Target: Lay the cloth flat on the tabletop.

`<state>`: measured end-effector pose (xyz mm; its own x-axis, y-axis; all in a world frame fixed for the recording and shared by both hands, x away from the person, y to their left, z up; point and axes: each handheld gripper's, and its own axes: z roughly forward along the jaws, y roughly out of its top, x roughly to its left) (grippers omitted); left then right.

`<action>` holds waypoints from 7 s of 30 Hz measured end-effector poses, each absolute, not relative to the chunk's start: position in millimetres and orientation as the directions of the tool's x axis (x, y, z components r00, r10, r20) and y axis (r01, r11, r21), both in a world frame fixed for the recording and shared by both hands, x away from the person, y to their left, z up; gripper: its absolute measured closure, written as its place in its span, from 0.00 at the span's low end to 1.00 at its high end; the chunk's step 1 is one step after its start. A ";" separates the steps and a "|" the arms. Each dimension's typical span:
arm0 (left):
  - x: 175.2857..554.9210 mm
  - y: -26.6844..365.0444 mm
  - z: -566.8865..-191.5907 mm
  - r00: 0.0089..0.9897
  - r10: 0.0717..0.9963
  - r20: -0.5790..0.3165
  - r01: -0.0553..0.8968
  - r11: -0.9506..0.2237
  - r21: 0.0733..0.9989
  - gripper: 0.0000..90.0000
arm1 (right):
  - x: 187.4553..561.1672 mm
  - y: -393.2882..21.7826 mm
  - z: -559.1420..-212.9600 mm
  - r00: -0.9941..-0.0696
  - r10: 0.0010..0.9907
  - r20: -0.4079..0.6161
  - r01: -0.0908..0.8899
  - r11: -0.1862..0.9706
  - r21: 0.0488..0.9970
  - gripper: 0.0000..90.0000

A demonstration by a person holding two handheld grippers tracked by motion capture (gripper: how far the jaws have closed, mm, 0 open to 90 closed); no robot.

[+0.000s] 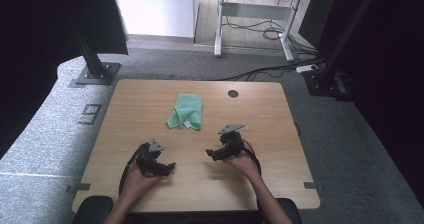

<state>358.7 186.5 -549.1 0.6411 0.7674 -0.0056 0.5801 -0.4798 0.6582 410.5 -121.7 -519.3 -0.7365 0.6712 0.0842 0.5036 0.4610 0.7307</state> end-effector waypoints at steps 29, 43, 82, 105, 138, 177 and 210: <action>359.2 186.0 -549.1 0.642 0.767 -0.007 0.580 -0.479 0.658 0.00 | 456.8 -97.9 -512.3 -0.739 0.668 0.086 0.487 0.442 0.753 0.27; 359.4 185.9 -549.0 0.643 0.766 -0.007 0.580 -0.481 0.658 0.00 | 478.0 -87.0 -521.5 -0.719 0.688 0.100 0.516 0.431 0.740 0.55; 359.6 185.8 -549.0 0.644 0.765 -0.008 0.579 -0.481 0.658 0.00 | 486.2 -83.5 -527.1 -0.721 0.685 0.103 0.544 0.468 0.696 0.94; 359.5 185.7 -549.1 0.644 0.765 -0.007 0.579 -0.480 0.659 0.00 | 437.2 -125.7 -525.4 -0.751 0.649 0.124 0.528 0.477 0.702 0.94; 380.4 168.6 -533.9 0.637 0.771 0.001 0.578 -0.479 0.661 0.00 | 388.1 -167.4 -530.3 -0.737 0.662 0.137 0.544 0.459 0.703 0.94; 404.6 157.1 -542.6 0.637 0.771 0.016 0.605 -0.513 0.610 0.00 | 403.1 -212.2 -522.4 -0.650 0.757 0.066 0.568 0.427 0.703 0.94; 382.3 176.3 -548.8 0.652 0.758 -0.012 0.573 -0.482 0.663 0.01 | 447.6 -189.4 -506.4 -0.664 0.744 0.070 0.566 0.440 0.698 0.59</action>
<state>382.3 176.3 -548.8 0.6524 0.7577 -0.0123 0.5726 -0.4823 0.6630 447.6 -189.4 -506.4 -0.6644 0.7440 0.0702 0.5659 0.4396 0.6975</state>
